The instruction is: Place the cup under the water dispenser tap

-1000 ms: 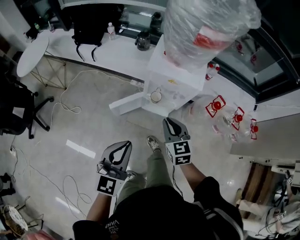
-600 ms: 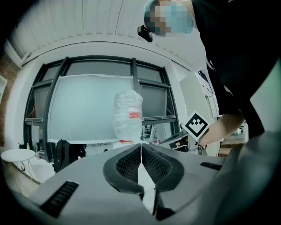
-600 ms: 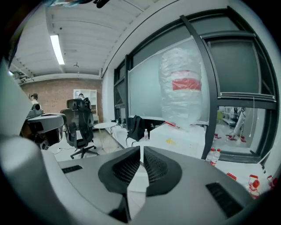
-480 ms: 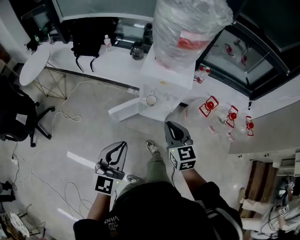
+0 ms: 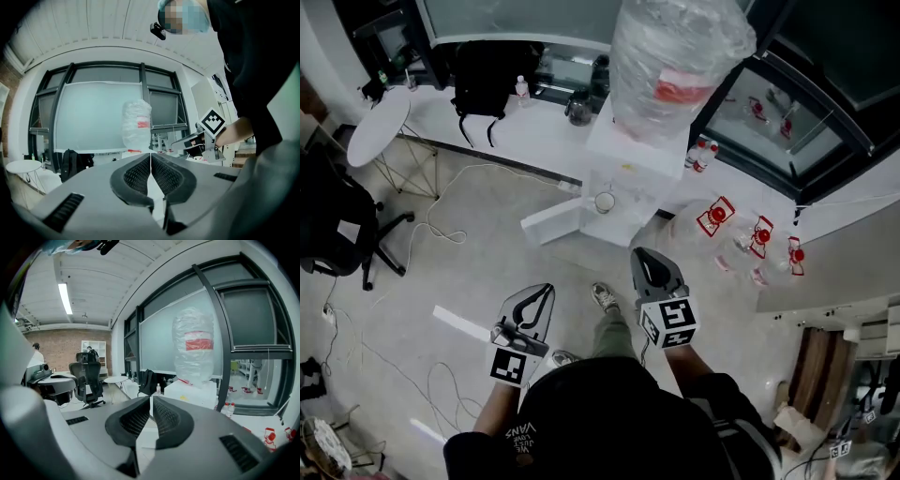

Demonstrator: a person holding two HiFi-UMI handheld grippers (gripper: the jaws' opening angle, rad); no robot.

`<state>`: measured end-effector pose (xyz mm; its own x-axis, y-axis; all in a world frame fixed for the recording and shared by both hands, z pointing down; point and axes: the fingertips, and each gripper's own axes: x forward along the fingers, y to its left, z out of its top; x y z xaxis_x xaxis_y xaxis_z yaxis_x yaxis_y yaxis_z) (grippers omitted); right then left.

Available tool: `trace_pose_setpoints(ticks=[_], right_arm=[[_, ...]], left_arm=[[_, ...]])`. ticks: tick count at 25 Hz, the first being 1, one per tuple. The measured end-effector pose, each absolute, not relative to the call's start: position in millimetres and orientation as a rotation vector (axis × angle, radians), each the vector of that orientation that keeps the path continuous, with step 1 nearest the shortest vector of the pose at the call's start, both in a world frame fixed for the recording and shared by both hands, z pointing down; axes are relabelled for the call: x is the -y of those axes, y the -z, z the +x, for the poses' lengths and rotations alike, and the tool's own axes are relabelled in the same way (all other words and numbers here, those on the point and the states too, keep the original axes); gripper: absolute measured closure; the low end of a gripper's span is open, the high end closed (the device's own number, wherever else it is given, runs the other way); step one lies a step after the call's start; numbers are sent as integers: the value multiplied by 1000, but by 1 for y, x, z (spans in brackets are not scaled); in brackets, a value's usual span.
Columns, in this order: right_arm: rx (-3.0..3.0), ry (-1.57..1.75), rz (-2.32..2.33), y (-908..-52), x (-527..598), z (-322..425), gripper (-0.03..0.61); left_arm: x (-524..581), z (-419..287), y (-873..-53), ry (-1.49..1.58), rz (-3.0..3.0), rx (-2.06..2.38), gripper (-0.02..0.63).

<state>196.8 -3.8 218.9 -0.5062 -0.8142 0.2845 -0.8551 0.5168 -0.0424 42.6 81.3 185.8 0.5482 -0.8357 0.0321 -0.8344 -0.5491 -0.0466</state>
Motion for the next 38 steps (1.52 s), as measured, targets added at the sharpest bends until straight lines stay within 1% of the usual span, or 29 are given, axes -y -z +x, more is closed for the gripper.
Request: trace_pose_setpoints(ticks=[9,18,38], right_arm=[[2543,-271,1383,-209,-27,187,528],[2527,-310,1364,-215,-53,176,529],[2530,-308,1298,-222,-71,157,534]], left_arm=[[-97,30,-170,78,-2705,-1478,594],[-122,19,-175,93,-2727,-1511,594],[-135,-5,-176,119,-2696,-1556,594]])
